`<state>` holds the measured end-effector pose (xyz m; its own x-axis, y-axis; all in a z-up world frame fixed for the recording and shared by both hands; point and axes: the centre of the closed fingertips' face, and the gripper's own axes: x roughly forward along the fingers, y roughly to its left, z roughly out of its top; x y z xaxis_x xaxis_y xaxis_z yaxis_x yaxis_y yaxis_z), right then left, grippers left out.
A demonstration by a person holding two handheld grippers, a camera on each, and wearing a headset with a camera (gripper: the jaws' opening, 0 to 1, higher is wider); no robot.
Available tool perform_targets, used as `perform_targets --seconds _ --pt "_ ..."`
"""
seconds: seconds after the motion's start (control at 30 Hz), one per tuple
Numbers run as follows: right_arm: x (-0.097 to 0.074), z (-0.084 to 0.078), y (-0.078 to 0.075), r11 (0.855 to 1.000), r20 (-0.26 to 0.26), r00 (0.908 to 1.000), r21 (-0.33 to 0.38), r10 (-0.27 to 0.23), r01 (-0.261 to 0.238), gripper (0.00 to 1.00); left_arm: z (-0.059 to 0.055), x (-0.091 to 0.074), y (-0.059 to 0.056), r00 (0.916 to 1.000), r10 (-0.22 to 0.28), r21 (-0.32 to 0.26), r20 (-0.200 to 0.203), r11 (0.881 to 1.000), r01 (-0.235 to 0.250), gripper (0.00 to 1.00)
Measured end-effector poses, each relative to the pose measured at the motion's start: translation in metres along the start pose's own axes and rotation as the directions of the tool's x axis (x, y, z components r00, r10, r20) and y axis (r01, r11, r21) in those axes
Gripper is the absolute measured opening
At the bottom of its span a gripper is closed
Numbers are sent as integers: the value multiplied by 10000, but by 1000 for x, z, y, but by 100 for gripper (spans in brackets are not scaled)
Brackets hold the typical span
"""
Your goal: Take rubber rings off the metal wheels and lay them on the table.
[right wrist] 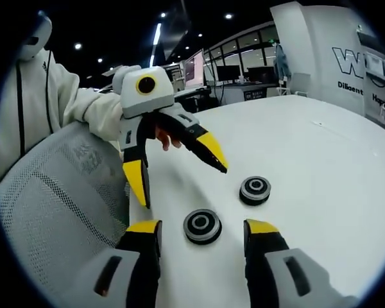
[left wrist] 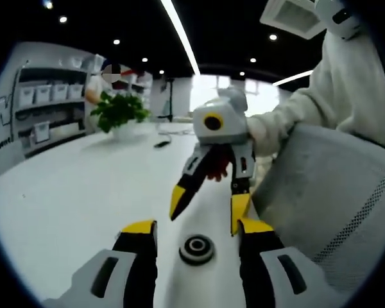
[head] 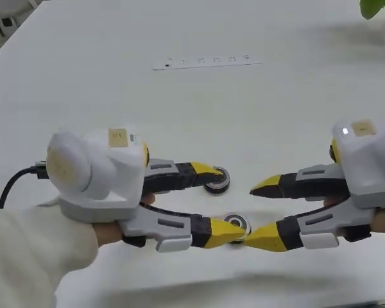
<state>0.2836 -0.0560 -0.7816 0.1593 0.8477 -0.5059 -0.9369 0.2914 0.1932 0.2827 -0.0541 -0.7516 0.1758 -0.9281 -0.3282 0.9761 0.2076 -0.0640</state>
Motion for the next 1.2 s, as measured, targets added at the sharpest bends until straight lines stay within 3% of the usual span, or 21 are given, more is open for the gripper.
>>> perform_targets --seconds 0.3,0.43,0.7,0.87,1.2 --pt "2 -6 0 10000 -43 10000 23 23 -22 40 -15 6 1 9997 121 -290 -220 9995 -127 43" --pt "4 -11 2 9998 -115 9999 165 72 -70 36 -19 10 1 9996 245 -563 -168 9981 -254 34" --pt "6 -16 1 9994 -139 9999 330 -35 39 30 -30 13 -1 9978 260 -385 -610 9989 -284 26" --pt "9 -22 -2 9997 -422 9989 153 -196 202 29 -33 13 2 9967 413 -395 -698 9982 -441 24" --pt "9 -23 -2 9992 -438 9986 259 -295 306 23 -37 16 4 9945 521 -164 -903 9984 -538 20"
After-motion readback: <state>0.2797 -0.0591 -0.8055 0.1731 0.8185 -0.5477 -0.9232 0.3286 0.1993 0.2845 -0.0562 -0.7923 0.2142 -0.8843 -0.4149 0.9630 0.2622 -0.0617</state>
